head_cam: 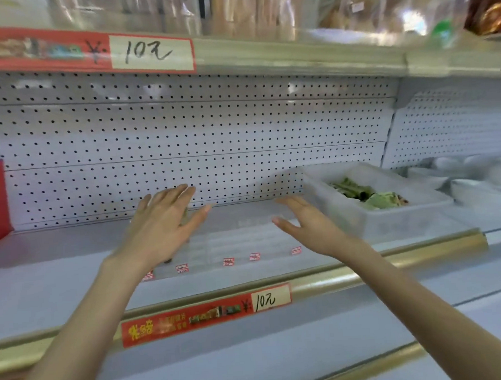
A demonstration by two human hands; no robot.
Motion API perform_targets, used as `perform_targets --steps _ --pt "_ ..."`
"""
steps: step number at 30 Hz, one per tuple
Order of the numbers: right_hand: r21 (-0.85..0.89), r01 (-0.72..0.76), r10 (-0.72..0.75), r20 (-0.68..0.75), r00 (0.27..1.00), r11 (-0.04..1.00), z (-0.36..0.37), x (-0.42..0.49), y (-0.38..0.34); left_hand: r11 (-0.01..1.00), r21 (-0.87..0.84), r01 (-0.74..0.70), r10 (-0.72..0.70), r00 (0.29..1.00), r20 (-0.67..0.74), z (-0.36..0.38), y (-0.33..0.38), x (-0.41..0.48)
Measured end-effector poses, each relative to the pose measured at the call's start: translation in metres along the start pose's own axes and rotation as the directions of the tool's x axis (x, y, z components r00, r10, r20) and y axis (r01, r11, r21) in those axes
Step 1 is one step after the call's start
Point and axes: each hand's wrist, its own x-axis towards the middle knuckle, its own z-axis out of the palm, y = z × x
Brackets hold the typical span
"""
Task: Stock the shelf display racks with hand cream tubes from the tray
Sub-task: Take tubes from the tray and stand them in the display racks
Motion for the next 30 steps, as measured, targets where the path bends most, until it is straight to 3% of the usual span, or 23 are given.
perform_targets --steps 6,14,30 --pt "-0.024 0.108 -0.107 0.041 0.993 0.994 0.015 0.035 -0.009 0.981 0.169 0.098 -0.105 0.994 0.035 0.007 -0.008 -0.022" --pt "-0.246 0.191 -0.191 0.025 0.981 0.950 -0.009 0.032 0.053 0.975 0.103 0.197 -0.202 0.979 0.040 0.036 0.054 -0.008" --pt "-0.183 0.041 -0.046 -0.020 0.999 0.982 -0.065 0.043 0.179 0.998 -0.049 0.033 -0.029 0.996 0.082 0.088 0.173 0.111"
